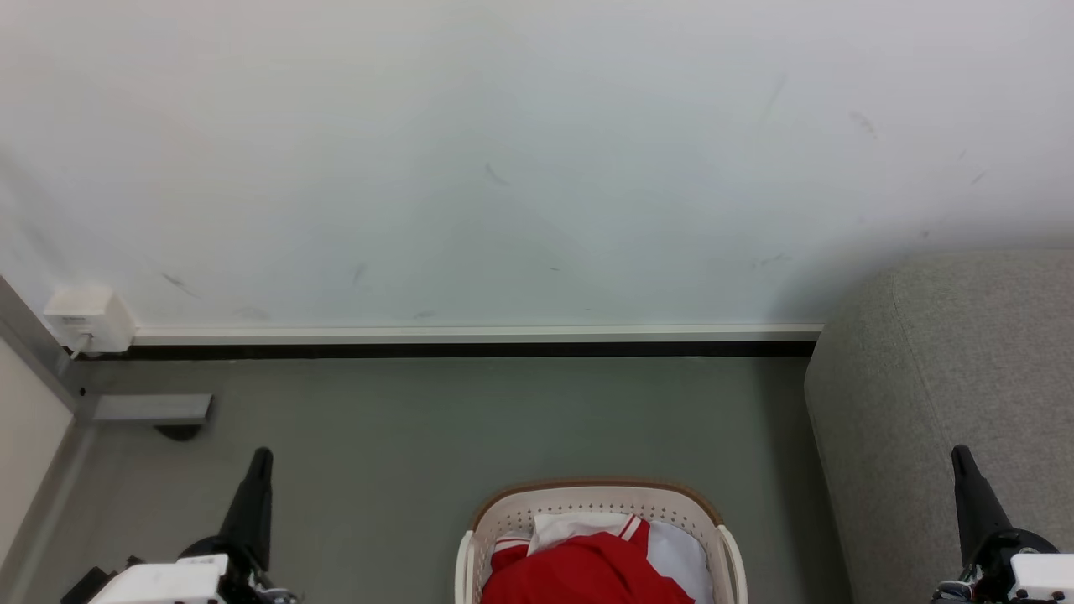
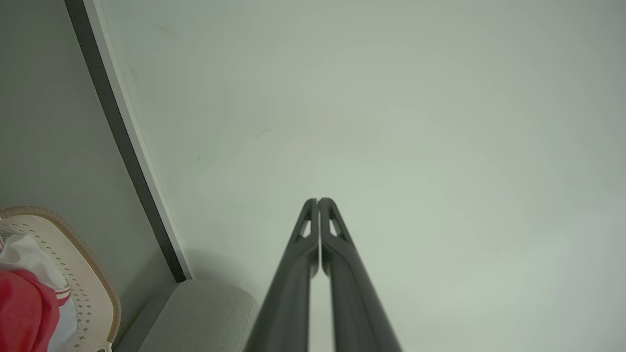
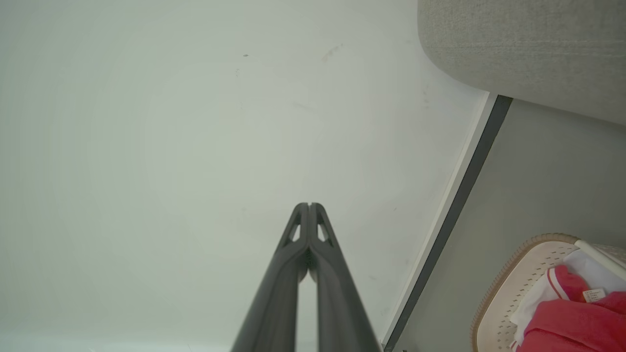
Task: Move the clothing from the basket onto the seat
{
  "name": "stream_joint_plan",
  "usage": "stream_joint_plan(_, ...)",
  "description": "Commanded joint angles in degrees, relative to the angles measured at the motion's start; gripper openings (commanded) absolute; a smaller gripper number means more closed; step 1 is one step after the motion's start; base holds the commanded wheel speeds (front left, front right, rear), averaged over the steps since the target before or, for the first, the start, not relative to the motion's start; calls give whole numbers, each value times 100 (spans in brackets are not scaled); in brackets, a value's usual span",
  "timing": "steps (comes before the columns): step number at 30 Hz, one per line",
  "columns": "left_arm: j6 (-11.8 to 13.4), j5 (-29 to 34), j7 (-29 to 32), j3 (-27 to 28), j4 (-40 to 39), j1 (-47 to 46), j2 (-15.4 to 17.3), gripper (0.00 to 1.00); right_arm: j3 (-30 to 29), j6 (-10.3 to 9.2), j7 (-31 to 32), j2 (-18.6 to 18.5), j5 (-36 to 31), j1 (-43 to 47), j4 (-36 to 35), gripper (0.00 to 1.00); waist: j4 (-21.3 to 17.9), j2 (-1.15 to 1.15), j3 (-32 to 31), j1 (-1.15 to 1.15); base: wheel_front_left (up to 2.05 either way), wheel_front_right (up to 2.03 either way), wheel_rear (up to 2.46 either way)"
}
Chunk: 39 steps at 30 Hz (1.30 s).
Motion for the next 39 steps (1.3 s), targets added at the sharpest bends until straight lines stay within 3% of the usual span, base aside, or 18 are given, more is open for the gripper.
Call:
stream_joint_plan(1, -4, -78, 18, 1, -13, -42, 16, 0, -18, -13, 12, -40, 6, -64, -28, 0, 0, 0, 0, 0, 0, 0, 0)
stream_joint_plan(32, -4, -79, 18, 2, -14, -42, 16, 0, -18, -13, 12, -40, 6, -64, -28, 0, 0, 0, 0, 0, 0, 0, 0)
stream_joint_plan(33, 0, 4, -4, -1, 14, 6, -2, 100, 3, 0, -1, 3, -1, 7, 16, 100, 0, 0, 0, 0, 0, 0, 0)
stream_joint_plan(39, 0, 72, -148, -136, 68, 66, -16, 100, 83, 0, -144, 24, -84, 103, 20, 100, 4, 0, 0, 0, 0, 0, 0)
